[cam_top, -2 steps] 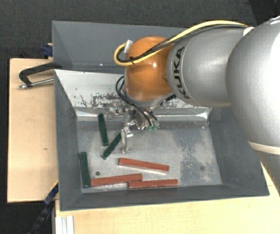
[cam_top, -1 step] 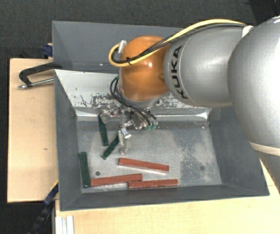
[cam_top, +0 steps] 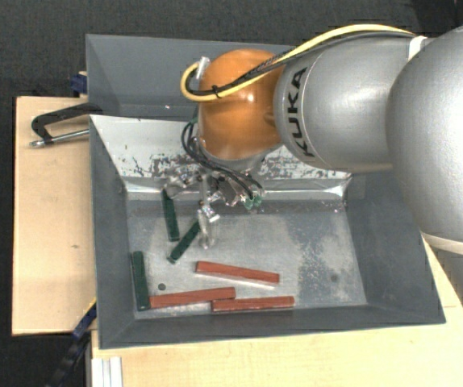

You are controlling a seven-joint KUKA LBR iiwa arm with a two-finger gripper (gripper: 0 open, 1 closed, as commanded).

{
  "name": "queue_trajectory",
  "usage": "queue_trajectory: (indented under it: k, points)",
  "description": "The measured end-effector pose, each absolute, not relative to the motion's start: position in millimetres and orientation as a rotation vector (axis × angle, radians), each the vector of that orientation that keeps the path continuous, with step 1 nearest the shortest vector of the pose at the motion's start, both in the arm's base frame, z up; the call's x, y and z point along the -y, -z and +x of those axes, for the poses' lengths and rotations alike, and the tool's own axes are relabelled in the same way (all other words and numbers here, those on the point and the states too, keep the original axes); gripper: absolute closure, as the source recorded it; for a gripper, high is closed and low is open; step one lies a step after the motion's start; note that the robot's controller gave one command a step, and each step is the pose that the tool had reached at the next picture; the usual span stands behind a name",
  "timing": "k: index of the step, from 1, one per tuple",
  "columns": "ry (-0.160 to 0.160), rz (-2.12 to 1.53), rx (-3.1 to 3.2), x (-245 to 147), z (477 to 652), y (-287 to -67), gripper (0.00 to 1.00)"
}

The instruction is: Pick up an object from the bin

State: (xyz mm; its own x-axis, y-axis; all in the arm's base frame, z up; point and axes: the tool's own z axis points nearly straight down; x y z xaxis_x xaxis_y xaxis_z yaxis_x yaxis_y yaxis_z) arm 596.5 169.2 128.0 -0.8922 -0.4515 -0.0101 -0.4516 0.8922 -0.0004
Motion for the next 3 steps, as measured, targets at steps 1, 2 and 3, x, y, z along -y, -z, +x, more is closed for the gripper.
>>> queue_trajectory:
  k: [1, 2, 3]
  points:
    - [-0.001, -1.013, -2.968, -170.6, 601.8, -76.5, 0.0]
    - [0.002, -1.187, -2.865, -176.0, 610.1, -75.0, 1.0]
    - [0.002, -1.32, -2.824, -176.7, 605.3, -76.7, 1.0]
